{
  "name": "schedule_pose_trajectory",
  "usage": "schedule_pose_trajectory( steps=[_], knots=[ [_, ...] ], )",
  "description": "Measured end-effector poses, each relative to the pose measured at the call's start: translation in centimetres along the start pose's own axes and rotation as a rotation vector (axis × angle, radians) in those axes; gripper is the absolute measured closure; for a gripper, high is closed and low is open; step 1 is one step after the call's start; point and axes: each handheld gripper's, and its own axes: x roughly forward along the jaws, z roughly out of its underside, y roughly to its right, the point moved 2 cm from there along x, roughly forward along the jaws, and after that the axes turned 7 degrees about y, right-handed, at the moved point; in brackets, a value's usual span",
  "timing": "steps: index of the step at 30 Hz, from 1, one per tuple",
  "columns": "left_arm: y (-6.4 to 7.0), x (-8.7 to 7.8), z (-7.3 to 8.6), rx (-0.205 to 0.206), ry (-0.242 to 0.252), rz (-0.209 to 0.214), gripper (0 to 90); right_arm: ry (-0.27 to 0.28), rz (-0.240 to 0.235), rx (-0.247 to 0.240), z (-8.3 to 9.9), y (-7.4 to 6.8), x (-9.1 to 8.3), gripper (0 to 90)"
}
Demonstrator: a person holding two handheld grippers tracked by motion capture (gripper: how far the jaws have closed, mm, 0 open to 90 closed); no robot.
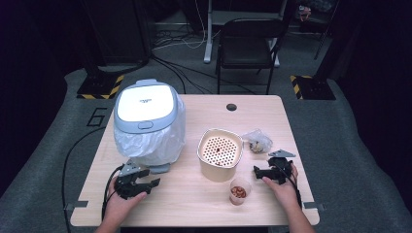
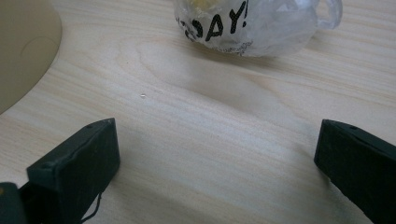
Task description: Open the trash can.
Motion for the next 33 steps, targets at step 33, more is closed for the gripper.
schedule_pose_trajectory(
  steps=[33],
  knots=[
    [1.8,4.2,-0.5,0.015,0.002,-0.066,39.4,0.000,0.000,0.001,0.0,0.0,0.0,0.0]
  ],
)
